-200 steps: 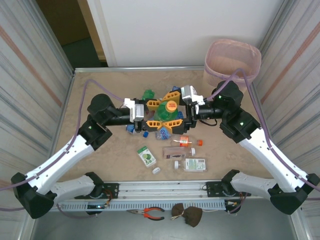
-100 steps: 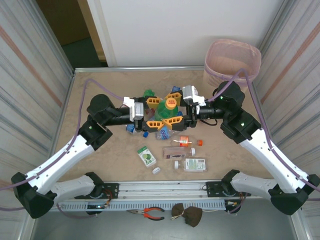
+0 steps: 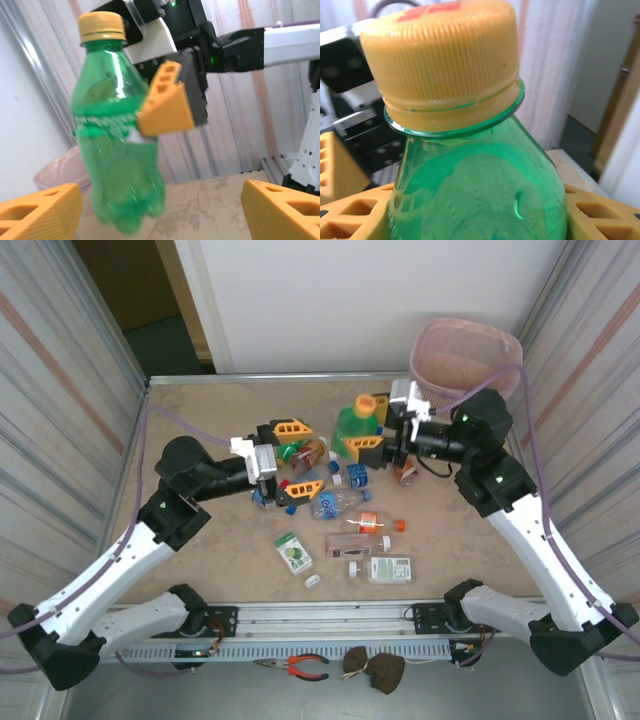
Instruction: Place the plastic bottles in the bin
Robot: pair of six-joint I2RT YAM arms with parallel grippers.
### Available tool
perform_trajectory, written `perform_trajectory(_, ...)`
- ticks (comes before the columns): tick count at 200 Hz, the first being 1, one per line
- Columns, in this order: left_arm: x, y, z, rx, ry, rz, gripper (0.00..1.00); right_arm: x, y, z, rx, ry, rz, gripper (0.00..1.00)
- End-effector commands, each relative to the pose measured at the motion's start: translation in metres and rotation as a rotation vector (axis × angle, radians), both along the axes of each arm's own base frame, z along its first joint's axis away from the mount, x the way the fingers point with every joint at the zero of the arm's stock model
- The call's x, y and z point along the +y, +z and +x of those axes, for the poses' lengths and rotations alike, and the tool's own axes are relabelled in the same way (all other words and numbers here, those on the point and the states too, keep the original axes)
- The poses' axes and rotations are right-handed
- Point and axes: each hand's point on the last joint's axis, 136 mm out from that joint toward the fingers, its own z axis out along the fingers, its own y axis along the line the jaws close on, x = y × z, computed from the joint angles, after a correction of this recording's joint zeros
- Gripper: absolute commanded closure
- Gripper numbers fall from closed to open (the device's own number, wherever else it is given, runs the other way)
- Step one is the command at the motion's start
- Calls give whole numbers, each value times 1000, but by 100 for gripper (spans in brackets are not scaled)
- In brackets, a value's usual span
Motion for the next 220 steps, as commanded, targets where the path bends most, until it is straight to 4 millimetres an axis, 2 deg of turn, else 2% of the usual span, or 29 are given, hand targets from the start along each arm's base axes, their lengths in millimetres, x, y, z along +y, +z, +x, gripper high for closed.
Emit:
perform_trajectory(1,10,-12,14,10,116,47,16,-26,25,28,62,-140,63,47)
perform_trajectory(31,23,-26,34,80,250,92,14,-69,30,85,174,-349,87,47)
perform_trajectory(67,45,-38,59,213,377,74,14,-137,21,161,355,-624,165,51)
perform_trajectory(99,59,-47,73,297,462,66,14,-198,0,221,511,-826,231,55)
perform_trajectory(117,64,-55,77,341,504,89,14,-224,-27,251,625,-912,233,55)
perform_trajectory(121,66,-58,78,356,513,95,14,-229,-23,256,620,-919,237,55)
perform_trajectory(136,70,-64,79,402,533,97,14,-238,-39,274,681,-956,222,56)
perform_trajectory(152,71,-69,77,446,530,95,14,-243,-66,293,773,-979,177,56)
perform_trajectory(172,72,-77,77,487,527,102,14,-247,-103,309,910,-998,105,57)
perform_trajectory(196,73,-87,78,532,540,110,14,-243,-147,320,1059,-981,30,58)
perform_trajectory(220,74,-96,79,564,543,117,14,-231,-189,323,1161,-934,-59,59)
